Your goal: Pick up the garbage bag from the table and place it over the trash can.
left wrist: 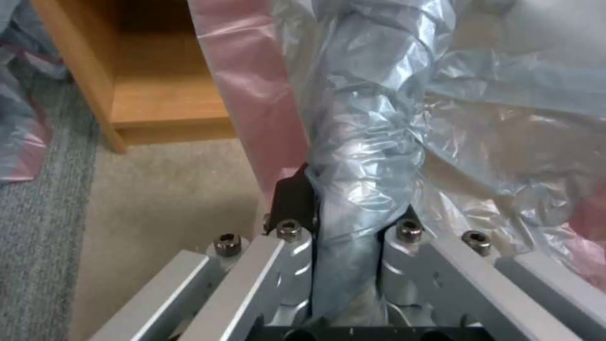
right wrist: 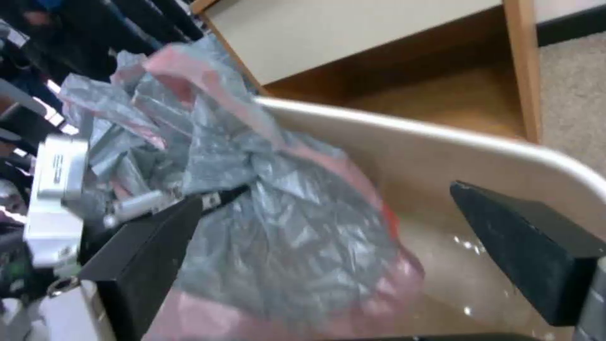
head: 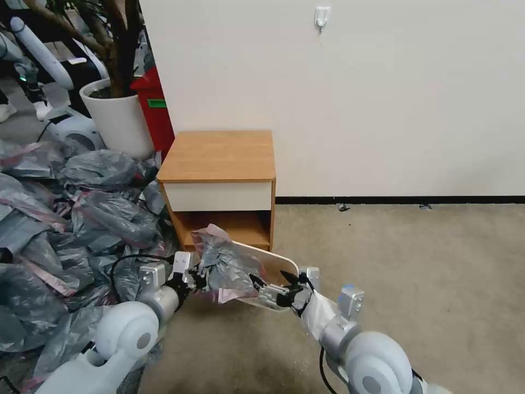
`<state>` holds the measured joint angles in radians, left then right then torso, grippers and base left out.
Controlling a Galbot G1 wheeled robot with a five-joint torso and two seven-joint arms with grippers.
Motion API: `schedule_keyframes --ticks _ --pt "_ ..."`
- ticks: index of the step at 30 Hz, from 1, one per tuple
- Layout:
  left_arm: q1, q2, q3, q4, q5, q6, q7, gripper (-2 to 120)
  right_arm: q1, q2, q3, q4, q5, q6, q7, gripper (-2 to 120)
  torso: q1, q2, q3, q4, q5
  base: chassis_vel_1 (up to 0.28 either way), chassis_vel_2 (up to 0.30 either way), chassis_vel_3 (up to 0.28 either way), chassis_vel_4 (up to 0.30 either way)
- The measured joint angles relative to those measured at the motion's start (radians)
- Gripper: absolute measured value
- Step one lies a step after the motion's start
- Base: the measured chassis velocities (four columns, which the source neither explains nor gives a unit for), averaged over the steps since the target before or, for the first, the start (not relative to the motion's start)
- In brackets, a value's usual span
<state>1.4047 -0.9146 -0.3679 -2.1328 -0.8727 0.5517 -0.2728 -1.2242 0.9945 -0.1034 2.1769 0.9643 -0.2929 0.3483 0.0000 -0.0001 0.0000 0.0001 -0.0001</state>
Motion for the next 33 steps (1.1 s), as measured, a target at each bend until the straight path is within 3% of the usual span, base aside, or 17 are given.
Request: schedule_keyframes --ticks 21,26,33 --pt "0.05 0.013 -0.027 -0.046 -0.001 0.0 -0.008 10 0.22 0.041 -0.194 -0.171 0.038 0.023 0.068 97 0.0 0.0 0.0 -0.0001 0.0 0.0 0.0 0.0 0.0" --pt "0.05 0.013 -0.025 -0.045 -0.002 0.0 -0.009 10 0.245 0.053 -0.216 -0.196 0.041 0.029 0.084 89 0.0 0.0 0.0 -0.0001 0.0 0.0 0.0 0.0 0.0" --pt "0.035 0.014 -0.012 -0.023 -0.003 0.0 -0.01 10 0.26 0.055 -0.224 -0.209 0.046 0.037 0.086 61 0.0 0.0 0.0 -0.0002 0.0 0.0 0.0 0.0 0.0"
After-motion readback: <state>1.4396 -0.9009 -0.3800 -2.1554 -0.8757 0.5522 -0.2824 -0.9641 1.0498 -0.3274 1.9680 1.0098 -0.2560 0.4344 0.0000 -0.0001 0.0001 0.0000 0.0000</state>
